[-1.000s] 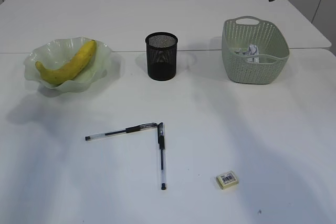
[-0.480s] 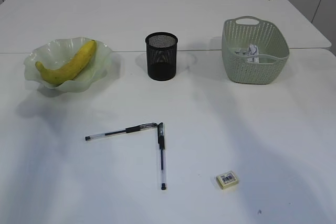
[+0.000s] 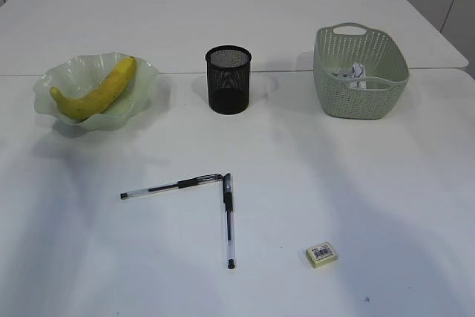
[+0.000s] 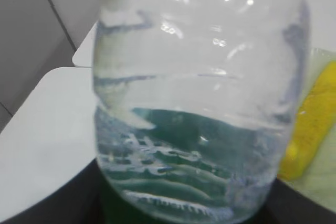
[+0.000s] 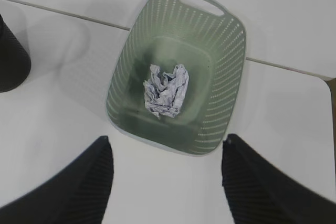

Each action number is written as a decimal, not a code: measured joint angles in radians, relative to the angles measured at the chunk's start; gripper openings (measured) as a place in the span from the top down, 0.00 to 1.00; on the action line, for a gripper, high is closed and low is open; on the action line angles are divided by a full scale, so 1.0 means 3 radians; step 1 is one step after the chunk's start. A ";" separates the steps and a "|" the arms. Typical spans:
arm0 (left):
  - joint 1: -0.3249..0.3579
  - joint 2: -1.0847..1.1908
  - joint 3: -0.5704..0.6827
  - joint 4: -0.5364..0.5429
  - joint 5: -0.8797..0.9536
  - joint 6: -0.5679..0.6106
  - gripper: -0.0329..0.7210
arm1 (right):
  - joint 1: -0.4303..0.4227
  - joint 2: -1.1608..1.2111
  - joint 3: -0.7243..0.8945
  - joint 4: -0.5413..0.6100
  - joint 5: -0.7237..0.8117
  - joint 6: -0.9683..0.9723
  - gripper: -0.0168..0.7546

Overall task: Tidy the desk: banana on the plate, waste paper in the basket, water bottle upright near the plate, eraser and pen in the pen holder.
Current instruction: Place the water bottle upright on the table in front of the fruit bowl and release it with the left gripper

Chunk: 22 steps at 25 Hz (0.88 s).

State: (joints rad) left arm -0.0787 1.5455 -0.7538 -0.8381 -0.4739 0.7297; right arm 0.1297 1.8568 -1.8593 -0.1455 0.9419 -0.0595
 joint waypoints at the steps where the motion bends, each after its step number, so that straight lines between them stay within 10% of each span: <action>1: 0.0002 0.0000 0.0000 0.0094 0.0000 -0.0121 0.46 | 0.0000 0.0000 0.0000 0.0000 -0.0016 0.0000 0.35; 22: 0.0002 0.0000 0.0000 0.1351 0.0265 -0.1622 0.46 | 0.0000 0.0000 0.0000 -0.0099 -0.0117 0.0000 0.35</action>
State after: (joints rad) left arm -0.0780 1.5455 -0.7538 -0.4327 -0.3942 0.2430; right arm 0.1297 1.8568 -1.8593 -0.1754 0.9069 -0.0595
